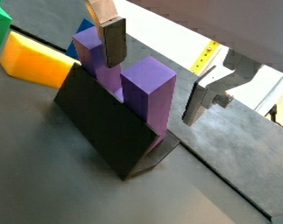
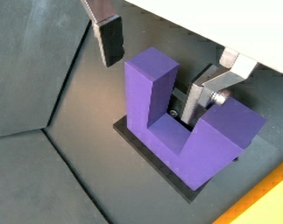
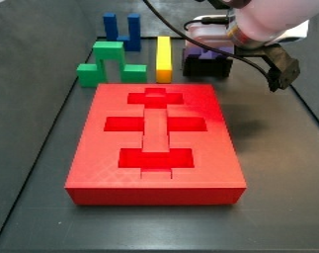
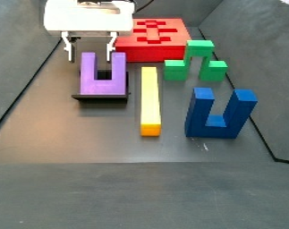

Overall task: Pick up the purple object. Move up. Place the purple object on the fixture. Regrasp the purple object. Move to above the board. Insert the purple object.
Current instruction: Regrasp the purple object.

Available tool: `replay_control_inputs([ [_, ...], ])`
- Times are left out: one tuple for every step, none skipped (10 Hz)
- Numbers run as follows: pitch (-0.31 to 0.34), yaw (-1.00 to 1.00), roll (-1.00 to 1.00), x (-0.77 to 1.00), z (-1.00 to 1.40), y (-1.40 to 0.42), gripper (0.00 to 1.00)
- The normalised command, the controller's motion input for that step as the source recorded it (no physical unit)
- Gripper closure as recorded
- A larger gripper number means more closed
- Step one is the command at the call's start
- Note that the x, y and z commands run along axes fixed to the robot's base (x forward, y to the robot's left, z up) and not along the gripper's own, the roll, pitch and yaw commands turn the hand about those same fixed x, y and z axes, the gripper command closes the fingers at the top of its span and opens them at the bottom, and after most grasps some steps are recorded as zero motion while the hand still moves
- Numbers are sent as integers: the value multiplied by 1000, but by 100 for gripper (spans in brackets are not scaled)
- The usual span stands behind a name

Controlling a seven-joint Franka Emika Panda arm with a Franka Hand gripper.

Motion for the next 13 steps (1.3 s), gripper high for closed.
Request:
replay_control_inputs([
  [80, 20, 203, 37, -43, -26, 0],
  [89, 9, 229, 14, -54, -11, 0],
  [0, 0, 11, 0, 0, 0, 0],
  [0, 0, 9, 0, 0, 0, 0],
  [0, 0, 23, 0, 0, 0, 0],
  [0, 0, 0, 0, 0, 0, 100],
  [0, 0, 0, 0, 0, 0, 100],
  [0, 0, 0, 0, 0, 0, 100],
  [0, 0, 0, 0, 0, 0, 100],
  [0, 0, 0, 0, 0, 0, 100],
  [0, 0, 0, 0, 0, 0, 100],
  [0, 0, 0, 0, 0, 0, 100],
  [0, 0, 0, 0, 0, 0, 100],
])
